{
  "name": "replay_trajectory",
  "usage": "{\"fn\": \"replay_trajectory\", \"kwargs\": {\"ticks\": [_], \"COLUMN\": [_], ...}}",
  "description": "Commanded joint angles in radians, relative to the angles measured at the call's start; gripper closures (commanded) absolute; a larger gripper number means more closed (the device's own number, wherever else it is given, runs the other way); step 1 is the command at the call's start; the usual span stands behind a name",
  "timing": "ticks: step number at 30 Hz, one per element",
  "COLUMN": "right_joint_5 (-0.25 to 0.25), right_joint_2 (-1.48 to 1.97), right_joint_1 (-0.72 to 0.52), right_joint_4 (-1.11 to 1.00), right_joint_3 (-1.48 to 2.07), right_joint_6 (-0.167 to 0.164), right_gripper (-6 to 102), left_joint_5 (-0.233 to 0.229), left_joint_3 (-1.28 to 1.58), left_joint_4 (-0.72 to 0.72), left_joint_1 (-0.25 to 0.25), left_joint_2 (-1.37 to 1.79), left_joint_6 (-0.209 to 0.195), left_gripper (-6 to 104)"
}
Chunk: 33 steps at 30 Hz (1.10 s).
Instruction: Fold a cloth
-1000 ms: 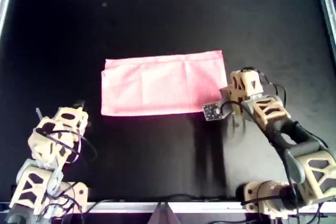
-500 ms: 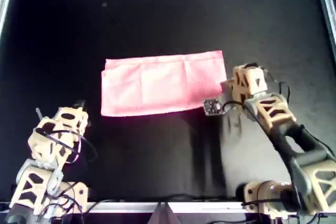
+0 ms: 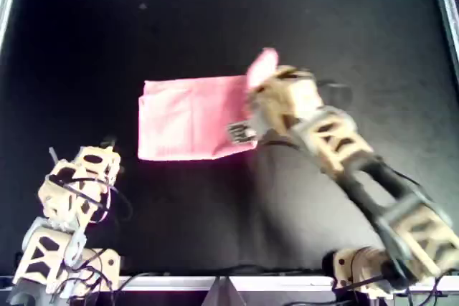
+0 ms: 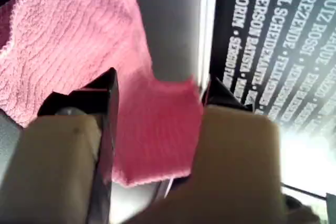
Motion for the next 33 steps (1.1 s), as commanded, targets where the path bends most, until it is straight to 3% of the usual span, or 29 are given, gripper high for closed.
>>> {"fn": "replay_trajectory", "kwargs": {"ticks": [1, 8, 17, 33], "right_joint_5": [0.003, 0.003, 0.000, 0.000], "right_joint_2": [-0.094, -0.393, -0.681, -0.928], "right_joint_1": [0.058, 0.175, 0.285, 0.407], "right_joint_4": [-0.043, -0.041, -0.043, -0.043], "right_joint_3": [-0.241, -0.638, -1.043, -1.126], "right_joint_6": [0.002, -0.012, 0.002, 0.005], "right_gripper": [94, 94, 94, 93], "left_joint_5": [0.002, 0.002, 0.002, 0.002], "left_joint_3": [-0.014, -0.014, -0.014, -0.014], "left_joint_4": [-0.014, -0.014, -0.014, -0.014], "left_joint_1": [0.023, 0.023, 0.023, 0.023], "left_joint_2": [0.008, 0.008, 0.008, 0.008], "left_joint_6": [0.005, 0.005, 0.005, 0.005], "left_gripper": [37, 37, 37, 37]}}
